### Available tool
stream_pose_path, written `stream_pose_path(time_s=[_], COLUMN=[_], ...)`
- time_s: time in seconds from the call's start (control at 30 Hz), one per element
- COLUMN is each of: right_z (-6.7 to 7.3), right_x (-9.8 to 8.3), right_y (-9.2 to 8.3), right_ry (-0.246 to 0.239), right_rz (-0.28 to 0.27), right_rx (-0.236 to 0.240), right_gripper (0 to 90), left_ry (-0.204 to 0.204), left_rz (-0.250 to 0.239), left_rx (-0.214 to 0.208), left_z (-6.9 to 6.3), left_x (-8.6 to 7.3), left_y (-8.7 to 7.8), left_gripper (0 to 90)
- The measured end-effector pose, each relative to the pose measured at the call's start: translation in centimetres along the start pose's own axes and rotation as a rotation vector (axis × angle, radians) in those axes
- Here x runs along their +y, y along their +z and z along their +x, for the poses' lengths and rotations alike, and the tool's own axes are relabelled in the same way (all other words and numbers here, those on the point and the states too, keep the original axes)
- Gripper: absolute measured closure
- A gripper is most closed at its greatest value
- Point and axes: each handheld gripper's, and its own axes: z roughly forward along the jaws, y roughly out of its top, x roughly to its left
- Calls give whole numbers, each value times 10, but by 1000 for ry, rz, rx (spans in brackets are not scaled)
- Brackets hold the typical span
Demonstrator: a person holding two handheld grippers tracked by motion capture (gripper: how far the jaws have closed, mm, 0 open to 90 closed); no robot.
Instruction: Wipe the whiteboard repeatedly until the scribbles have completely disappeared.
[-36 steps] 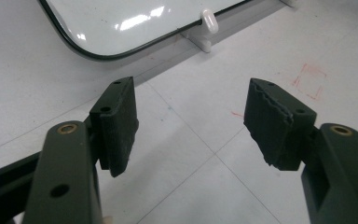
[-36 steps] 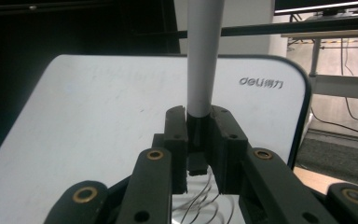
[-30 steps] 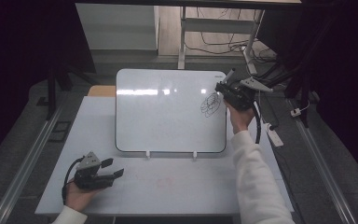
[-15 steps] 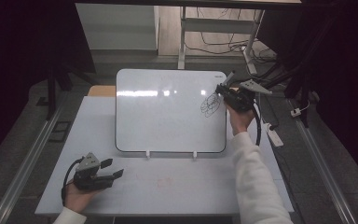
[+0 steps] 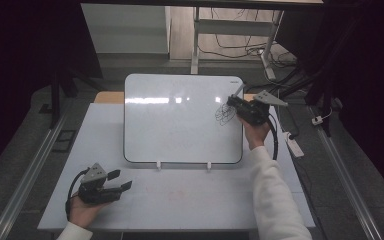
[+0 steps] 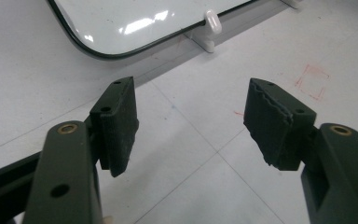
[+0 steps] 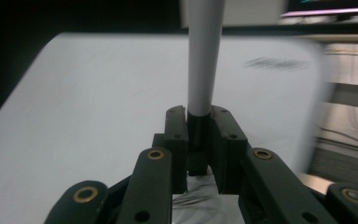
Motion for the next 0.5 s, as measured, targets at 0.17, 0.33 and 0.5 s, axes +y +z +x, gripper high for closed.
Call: stream_pose_path(time_s=[0.17,0.33,0.5], right_z=[9,0,20], right_x=[-4,4,-3], right_y=[5,4,14], right_ry=[-18,27,-47], right_rz=[25,-16,58], right_rx=[31,-17,87], right_gripper=[775,776,776], left_ry=[4,6,2], left_rz=[-2,-2,0], left_rx=[-1,-2,-2], left_z=[-2,-3,-1], left_x=[1,1,1], left_y=[1,1,1], left_gripper=[352,352,352])
